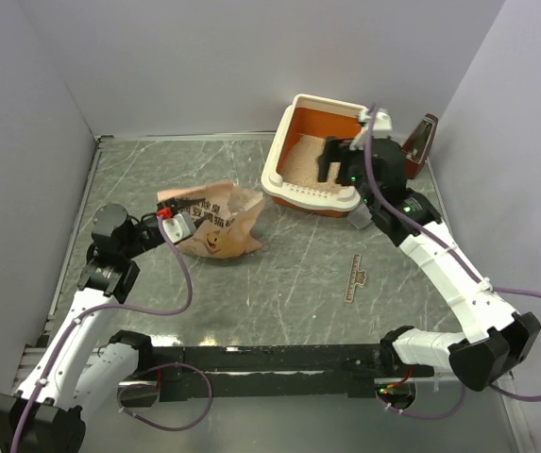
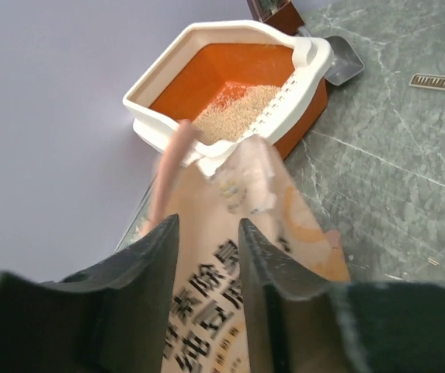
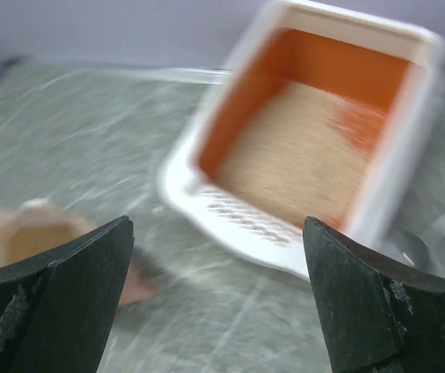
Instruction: Fill the litter box with clean litter
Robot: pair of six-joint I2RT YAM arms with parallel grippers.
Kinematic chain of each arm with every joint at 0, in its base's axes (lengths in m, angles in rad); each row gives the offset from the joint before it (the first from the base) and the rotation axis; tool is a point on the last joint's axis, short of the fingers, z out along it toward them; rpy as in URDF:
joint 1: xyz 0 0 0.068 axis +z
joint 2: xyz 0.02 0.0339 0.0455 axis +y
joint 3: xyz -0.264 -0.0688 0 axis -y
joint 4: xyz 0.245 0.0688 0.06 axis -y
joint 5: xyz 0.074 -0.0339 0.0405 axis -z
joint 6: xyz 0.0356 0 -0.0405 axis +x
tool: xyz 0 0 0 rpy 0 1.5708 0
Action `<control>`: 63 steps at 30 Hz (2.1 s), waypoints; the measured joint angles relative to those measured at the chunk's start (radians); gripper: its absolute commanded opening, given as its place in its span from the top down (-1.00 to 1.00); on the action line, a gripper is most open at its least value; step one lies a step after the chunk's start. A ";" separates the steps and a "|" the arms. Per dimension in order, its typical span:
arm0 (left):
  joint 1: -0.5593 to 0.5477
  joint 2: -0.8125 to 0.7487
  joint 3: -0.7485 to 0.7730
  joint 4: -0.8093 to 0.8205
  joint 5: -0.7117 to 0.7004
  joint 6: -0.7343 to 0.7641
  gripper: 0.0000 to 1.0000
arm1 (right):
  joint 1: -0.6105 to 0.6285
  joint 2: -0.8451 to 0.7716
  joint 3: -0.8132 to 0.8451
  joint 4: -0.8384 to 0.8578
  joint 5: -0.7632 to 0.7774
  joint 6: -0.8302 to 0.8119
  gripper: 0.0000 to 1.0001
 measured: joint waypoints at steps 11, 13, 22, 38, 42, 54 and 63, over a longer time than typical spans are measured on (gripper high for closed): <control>0.000 -0.082 0.023 -0.046 0.000 -0.008 -0.94 | -0.368 0.043 -0.188 -0.050 0.183 0.298 -0.89; 0.000 -0.108 0.021 -0.021 -0.034 -0.055 -0.94 | -0.442 0.063 -0.219 -0.052 0.181 0.349 -0.84; -0.002 -0.138 0.053 0.084 -0.372 -0.414 -0.94 | -0.640 0.324 -0.229 -0.051 0.065 0.479 -0.62; -0.002 -0.126 0.044 0.137 -0.517 -0.654 -0.94 | -0.674 0.593 -0.114 -0.025 -0.108 0.522 -0.17; -0.004 -0.074 0.084 0.091 -0.515 -0.650 -0.94 | -0.674 0.659 -0.060 -0.030 -0.129 0.511 -0.08; -0.004 -0.084 0.089 0.066 -0.552 -0.650 -0.94 | -0.675 0.698 -0.040 -0.079 -0.167 0.486 1.00; -0.004 -0.076 0.088 0.064 -0.563 -0.653 -0.94 | -0.648 0.616 -0.096 -0.103 -0.090 0.478 1.00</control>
